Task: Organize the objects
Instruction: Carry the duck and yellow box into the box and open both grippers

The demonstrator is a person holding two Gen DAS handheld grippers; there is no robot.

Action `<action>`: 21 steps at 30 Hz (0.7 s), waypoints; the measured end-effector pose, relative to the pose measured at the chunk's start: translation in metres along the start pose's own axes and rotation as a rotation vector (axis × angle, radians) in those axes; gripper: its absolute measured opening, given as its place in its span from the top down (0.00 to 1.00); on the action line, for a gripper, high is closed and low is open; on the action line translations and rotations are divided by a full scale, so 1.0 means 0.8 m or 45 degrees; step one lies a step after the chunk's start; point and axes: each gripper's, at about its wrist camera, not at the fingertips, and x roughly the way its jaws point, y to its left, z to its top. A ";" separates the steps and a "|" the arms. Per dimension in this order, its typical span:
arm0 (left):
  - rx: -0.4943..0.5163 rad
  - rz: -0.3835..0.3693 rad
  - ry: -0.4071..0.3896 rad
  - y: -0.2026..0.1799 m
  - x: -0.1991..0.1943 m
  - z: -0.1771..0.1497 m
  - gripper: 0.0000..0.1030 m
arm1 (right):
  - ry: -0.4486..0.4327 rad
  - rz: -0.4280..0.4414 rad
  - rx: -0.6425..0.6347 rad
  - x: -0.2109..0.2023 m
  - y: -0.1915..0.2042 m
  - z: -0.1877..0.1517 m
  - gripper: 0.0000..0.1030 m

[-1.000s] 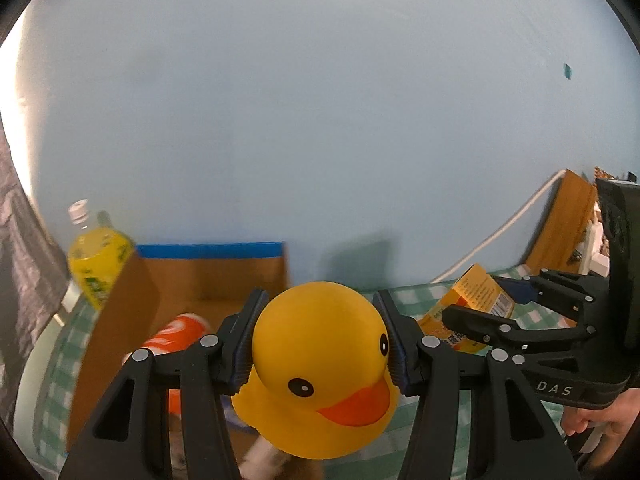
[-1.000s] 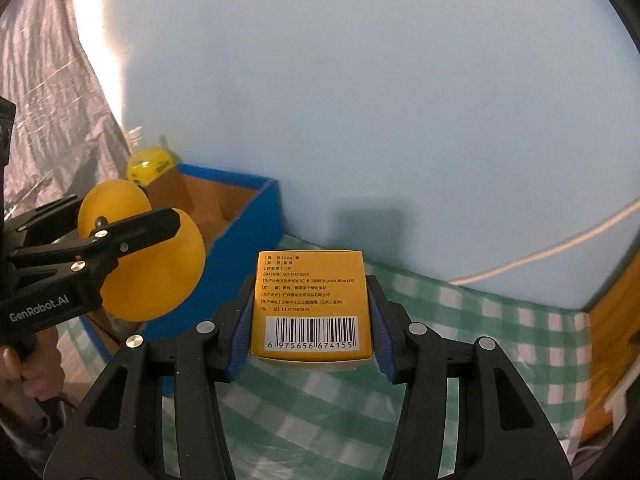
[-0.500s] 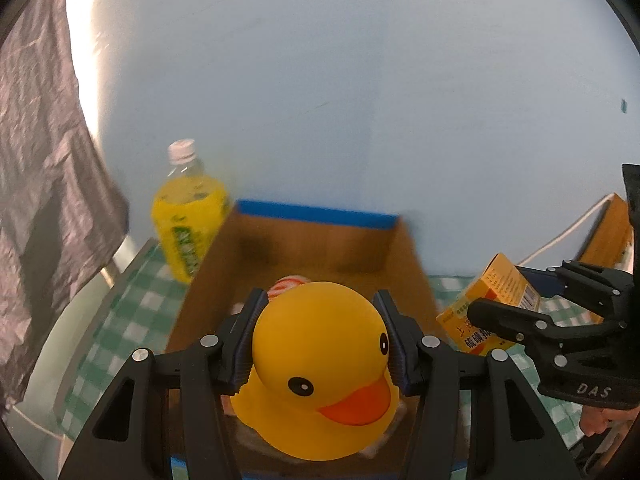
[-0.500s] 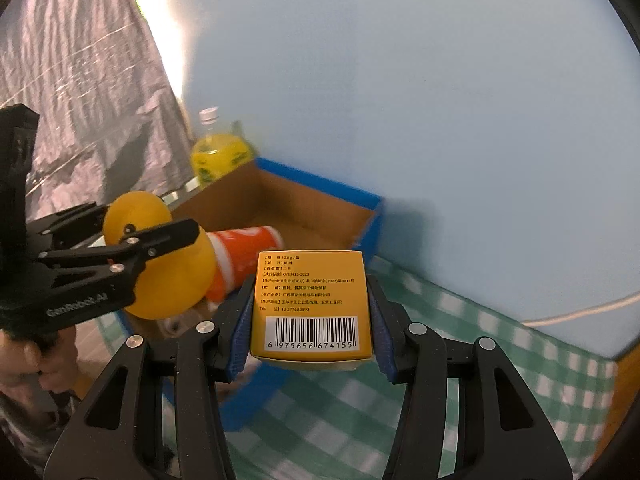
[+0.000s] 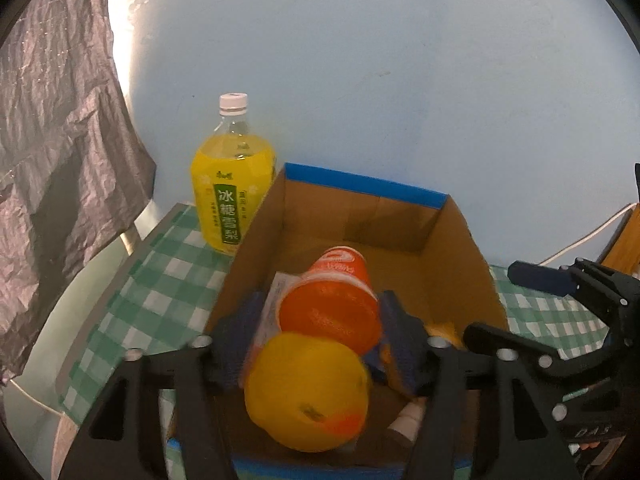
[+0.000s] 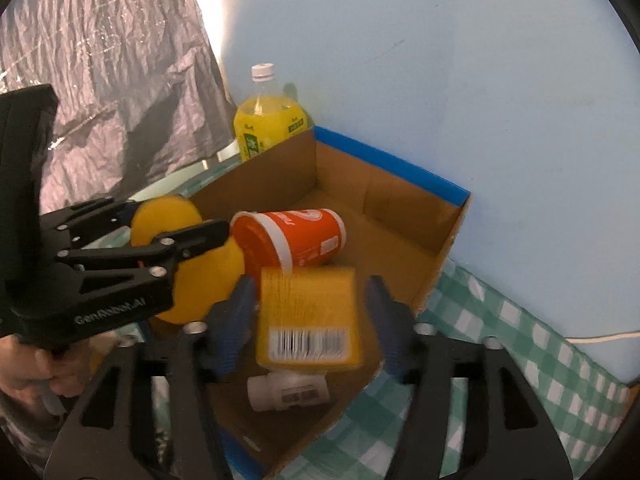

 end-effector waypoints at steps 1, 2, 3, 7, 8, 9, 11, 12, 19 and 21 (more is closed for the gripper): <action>0.007 0.000 -0.010 0.000 -0.003 0.000 0.22 | -0.009 -0.013 0.000 -0.002 0.000 -0.001 0.25; 0.012 0.007 -0.022 0.001 -0.006 0.001 0.22 | -0.023 -0.021 0.005 -0.005 -0.002 -0.002 0.25; 0.016 0.013 -0.026 0.001 -0.009 0.001 0.22 | -0.028 -0.015 0.015 -0.006 -0.004 -0.002 0.25; 0.021 0.019 -0.041 0.001 -0.022 0.003 0.16 | -0.040 -0.004 0.063 -0.012 -0.013 -0.003 0.25; 0.019 0.030 -0.046 0.002 -0.025 0.002 0.11 | -0.045 -0.003 0.070 -0.015 -0.014 -0.005 0.25; 0.015 0.035 -0.055 0.002 -0.030 0.001 0.10 | -0.050 -0.001 0.080 -0.018 -0.015 -0.007 0.25; 0.014 0.032 -0.058 0.001 -0.037 -0.002 0.10 | -0.055 -0.011 0.086 -0.024 -0.015 -0.012 0.25; 0.014 0.030 -0.055 0.000 -0.040 -0.005 0.09 | -0.060 -0.018 0.084 -0.026 -0.015 -0.015 0.25; 0.046 0.041 -0.042 -0.010 -0.059 -0.037 0.00 | -0.097 -0.080 0.121 -0.053 -0.012 -0.041 0.25; 0.046 0.034 -0.030 -0.013 -0.064 -0.045 0.00 | -0.105 -0.101 0.138 -0.062 -0.010 -0.052 0.24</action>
